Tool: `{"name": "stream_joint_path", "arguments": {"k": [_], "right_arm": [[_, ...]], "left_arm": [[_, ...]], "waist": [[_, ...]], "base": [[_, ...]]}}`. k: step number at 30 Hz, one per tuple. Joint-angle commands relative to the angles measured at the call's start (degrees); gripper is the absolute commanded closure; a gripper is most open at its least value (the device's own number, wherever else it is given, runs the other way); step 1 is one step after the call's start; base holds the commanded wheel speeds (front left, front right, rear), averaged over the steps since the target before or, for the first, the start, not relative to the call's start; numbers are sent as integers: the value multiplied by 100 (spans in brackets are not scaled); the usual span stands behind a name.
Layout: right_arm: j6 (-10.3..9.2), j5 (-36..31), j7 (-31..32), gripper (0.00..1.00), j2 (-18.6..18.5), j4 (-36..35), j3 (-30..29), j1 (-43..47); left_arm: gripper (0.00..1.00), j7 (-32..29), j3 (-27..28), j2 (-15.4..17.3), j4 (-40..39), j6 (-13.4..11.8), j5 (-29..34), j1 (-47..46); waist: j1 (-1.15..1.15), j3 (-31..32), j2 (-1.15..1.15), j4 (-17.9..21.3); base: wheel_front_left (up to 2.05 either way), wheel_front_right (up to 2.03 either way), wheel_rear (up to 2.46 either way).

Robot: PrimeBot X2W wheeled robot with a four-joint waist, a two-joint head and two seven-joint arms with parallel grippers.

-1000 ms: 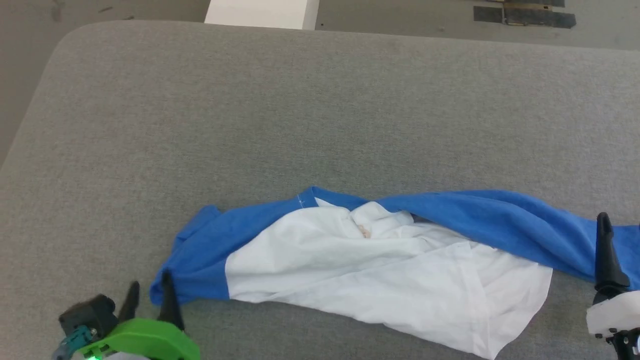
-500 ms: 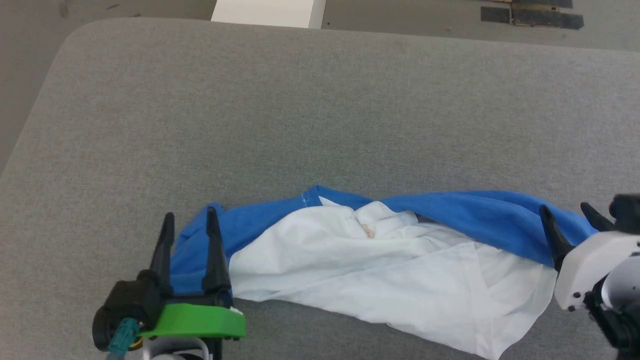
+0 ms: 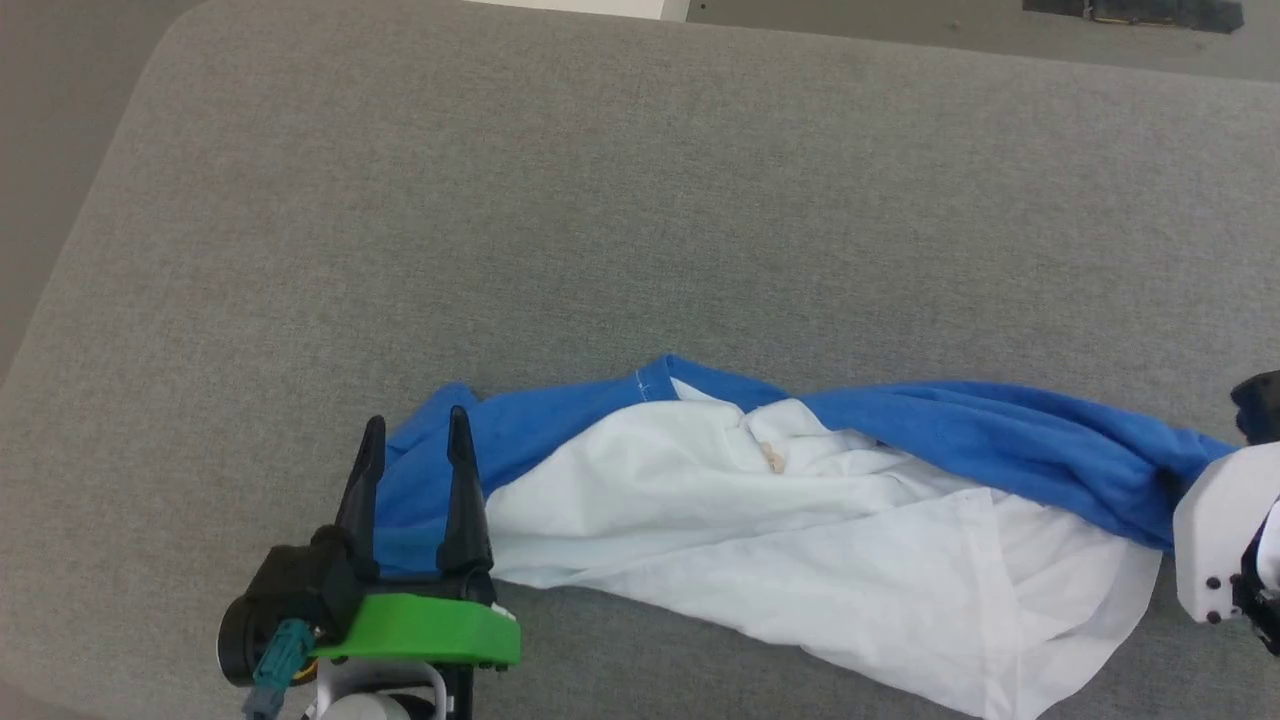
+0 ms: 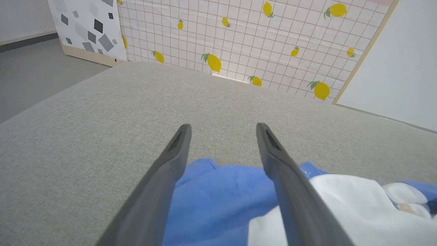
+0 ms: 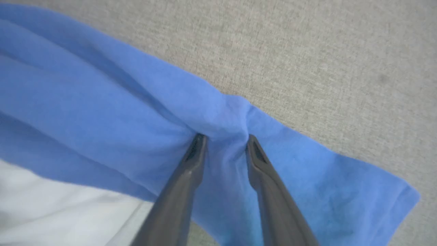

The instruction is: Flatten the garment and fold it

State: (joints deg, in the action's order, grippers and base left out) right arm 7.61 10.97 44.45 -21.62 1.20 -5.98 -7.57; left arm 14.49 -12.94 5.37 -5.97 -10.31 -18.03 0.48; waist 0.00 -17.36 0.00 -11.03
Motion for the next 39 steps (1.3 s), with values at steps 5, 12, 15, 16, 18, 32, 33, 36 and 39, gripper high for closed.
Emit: {"name": "stream_joint_path", "arguments": {"k": [5, 12, 15, 16, 18, 32, 33, 36, 39], "right_arm": [[-12, -107, -745, 100, -145, -117, -347, -558], [-12, -575, -1692, 100, -971, 0, -1126, -1672], [-12, -1037, -1940, 100, -1375, 431, -1626, -1968], [-12, -1220, -2001, 100, -1476, 569, -1831, -2026], [-12, -1745, -2230, 100, -1732, 889, -2275, -2060], [-12, -1497, -2921, 0, -789, 2162, -2215, -2310], [-12, -1348, -2917, 0, -705, 2046, -2076, -2321], [-12, -688, -2750, 0, -391, 1419, -1455, -2182], [-12, -57, -2320, 0, -209, 564, -784, -1752]], "left_arm": [[0, 48, 4, -28, -9, 43, 99, -172], [0, 49, -100, -62, 29, 170, 112, -500], [0, 50, -180, -80, 93, 246, 126, -657], [0, 50, -201, -88, 102, 261, 130, -702], [0, 50, -259, -112, 130, 289, 137, -800], [0, 51, -410, -163, 502, 376, 185, -953], [0, 51, -410, -155, 521, 381, 187, -940], [0, 51, -370, -125, 560, 386, 172, -867], [0, 51, -344, -94, 579, 391, 145, -764]], "waist": [[0, -87, 0, 121], [0, -439, 0, 188], [0, -629, 0, 140], [0, -685, 0, 113], [0, -820, 0, 45], [0, -716, 0, 160], [0, -658, 0, 185], [0, -389, 0, 296], [0, -167, 0, 392]], "base": [[0, 0, 0], [0, 0, 0], [0, 0, 0], [0, 0, 0], [0, 0, 0], [0, 0, 0], [0, 0, 0], [0, 0, 0], [0, 0, 0]]}}
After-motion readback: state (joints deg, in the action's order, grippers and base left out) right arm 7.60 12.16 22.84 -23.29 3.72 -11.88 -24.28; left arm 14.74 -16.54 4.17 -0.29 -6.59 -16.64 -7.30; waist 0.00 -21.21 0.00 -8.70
